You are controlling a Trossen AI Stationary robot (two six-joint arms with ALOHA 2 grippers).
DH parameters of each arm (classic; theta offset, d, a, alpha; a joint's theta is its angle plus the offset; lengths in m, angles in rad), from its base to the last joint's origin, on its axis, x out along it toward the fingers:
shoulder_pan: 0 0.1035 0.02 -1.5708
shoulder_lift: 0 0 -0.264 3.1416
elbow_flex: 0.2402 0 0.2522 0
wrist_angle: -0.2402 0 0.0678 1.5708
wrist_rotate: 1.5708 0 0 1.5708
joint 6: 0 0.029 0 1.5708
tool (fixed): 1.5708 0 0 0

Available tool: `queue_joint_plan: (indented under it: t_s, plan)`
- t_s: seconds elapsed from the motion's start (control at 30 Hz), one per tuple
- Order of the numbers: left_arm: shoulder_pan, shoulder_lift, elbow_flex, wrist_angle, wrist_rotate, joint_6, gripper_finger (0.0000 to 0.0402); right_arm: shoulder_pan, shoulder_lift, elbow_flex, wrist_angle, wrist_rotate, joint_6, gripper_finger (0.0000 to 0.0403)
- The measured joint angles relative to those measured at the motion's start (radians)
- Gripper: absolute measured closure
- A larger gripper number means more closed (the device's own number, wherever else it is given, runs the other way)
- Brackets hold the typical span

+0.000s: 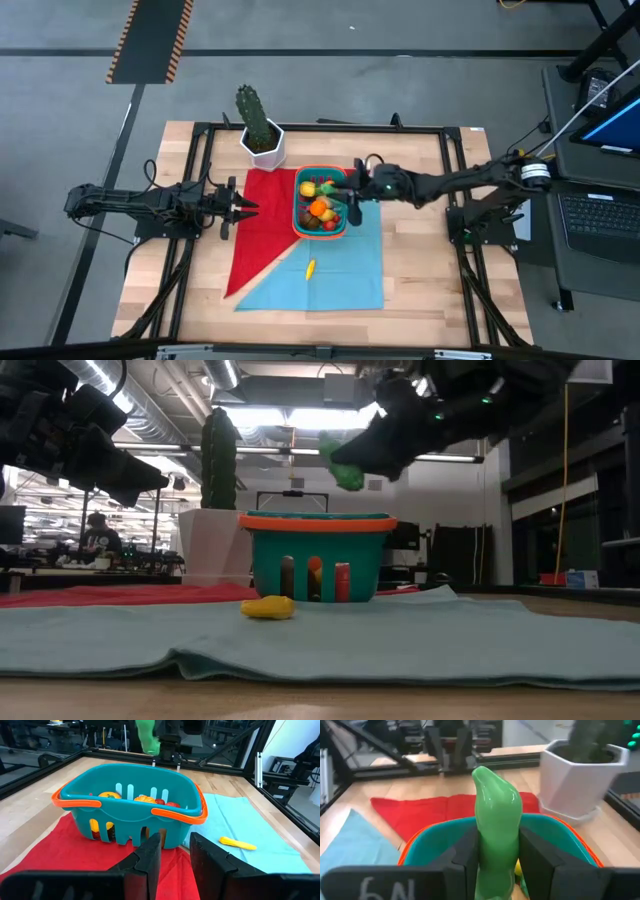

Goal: Pick and placing Produce into tupperware
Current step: Put the pea into the basket

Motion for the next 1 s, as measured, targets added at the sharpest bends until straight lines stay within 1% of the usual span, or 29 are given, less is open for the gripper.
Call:
queue_joint_plan:
  t_s: [0.1, 0.37, 0.5, 0.63, 0.8, 1.0]
  plan:
    - [0.000, 0.000, 0.000, 0.000, 0.000, 0.000, 0.0305, -0.018, 0.037, 0.076, -0.087, -0.061, -0.027, 0.0287]
    - [0.000, 0.000, 0.000, 0.000, 0.000, 0.008, 0.0305, -0.033, 0.110, 0.260, -0.385, -0.155, -0.087, 0.0287]
    - [0.000, 0.000, 0.000, 0.000, 0.000, 0.008, 0.0305, -0.033, 0.145, 0.339, -0.524, -0.233, -0.169, 0.0287]
    - [0.000, 0.000, 0.000, 0.000, 0.000, 0.008, 0.0305, -0.032, 0.188, 0.415, -0.657, -0.265, -0.181, 0.0287]
    - [0.000, 0.000, 0.000, 0.000, 0.000, 0.008, 0.0305, -0.029, 0.256, 0.475, -0.694, -0.336, -0.202, 0.0287]
    - [0.000, 0.000, 0.000, 0.000, 0.000, 0.008, 0.0305, -0.004, 0.332, 0.524, -0.740, -0.363, -0.201, 0.0287]
